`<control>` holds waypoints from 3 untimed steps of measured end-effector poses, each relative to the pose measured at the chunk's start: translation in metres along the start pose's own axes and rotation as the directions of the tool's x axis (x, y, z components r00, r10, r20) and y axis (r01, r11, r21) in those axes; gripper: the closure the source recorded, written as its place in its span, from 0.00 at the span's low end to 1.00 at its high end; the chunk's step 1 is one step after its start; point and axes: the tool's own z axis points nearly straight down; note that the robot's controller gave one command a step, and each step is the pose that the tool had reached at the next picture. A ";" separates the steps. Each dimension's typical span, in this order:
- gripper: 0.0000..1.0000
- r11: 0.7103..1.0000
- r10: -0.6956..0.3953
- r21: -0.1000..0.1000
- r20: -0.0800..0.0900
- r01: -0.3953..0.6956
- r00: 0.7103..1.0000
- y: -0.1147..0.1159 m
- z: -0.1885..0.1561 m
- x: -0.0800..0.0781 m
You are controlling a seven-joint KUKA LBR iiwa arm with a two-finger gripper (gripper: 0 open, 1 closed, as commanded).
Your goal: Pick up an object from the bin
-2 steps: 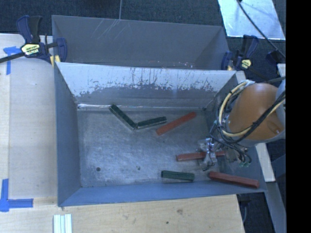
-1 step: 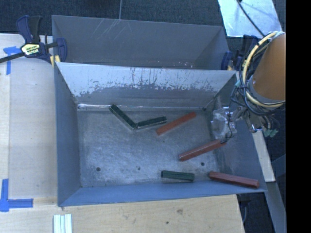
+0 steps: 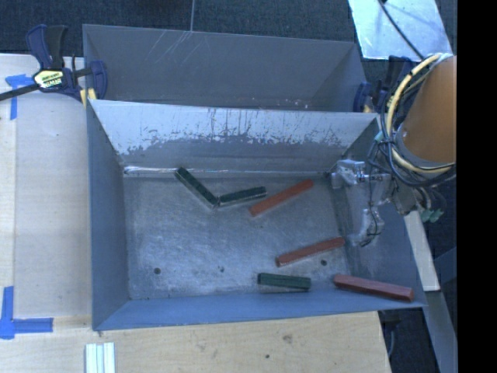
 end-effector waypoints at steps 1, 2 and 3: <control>0.00 0.997 -0.083 -0.003 -0.007 0.083 0.996 -0.002 0.165 -0.017; 1.00 0.997 -0.082 0.000 0.000 0.082 0.997 -0.003 0.160 -0.018; 1.00 0.997 -0.079 0.005 0.008 0.079 0.997 -0.028 0.025 -0.032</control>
Offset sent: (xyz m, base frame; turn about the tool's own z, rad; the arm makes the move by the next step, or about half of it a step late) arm 0.0182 -0.0001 -0.1605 -0.0862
